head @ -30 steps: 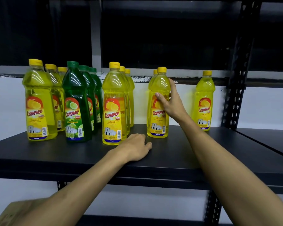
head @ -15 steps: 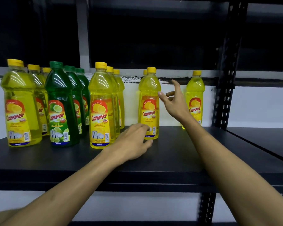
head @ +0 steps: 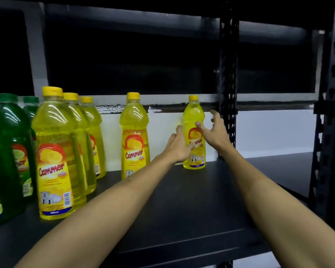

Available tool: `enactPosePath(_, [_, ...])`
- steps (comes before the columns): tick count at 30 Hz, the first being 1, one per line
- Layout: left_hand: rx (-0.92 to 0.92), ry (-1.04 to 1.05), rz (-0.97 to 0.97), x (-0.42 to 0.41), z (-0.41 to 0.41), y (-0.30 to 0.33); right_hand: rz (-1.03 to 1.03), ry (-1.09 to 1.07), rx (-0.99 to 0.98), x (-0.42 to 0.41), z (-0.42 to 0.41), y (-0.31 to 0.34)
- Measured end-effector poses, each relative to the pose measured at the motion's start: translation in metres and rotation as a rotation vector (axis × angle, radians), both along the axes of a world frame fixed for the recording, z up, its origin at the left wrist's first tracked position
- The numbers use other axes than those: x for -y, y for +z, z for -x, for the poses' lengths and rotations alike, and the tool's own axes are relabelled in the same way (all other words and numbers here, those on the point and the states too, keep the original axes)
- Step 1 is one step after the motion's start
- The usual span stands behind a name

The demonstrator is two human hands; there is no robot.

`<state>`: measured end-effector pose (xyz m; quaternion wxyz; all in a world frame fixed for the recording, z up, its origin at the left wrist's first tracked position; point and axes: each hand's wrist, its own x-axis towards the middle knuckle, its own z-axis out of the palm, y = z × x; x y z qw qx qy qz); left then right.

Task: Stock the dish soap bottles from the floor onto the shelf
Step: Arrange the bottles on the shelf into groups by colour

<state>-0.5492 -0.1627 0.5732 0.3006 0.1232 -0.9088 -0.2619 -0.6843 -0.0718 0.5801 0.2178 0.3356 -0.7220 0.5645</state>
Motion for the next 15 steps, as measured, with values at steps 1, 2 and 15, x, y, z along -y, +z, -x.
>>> enactPosePath(1, [-0.017, 0.007, -0.060, 0.006, 0.014, 0.000, -0.005, 0.036, 0.002, 0.003, 0.004, -0.001])
enactPosePath(2, [-0.030, 0.003, -0.110, 0.011, 0.026, 0.000, -0.004, 0.084, 0.016, 0.006, 0.007, -0.003])
enactPosePath(15, [-0.042, -0.079, -0.142, 0.028, 0.067, -0.006, -0.083, 0.153, -0.066, 0.006, 0.012, -0.009])
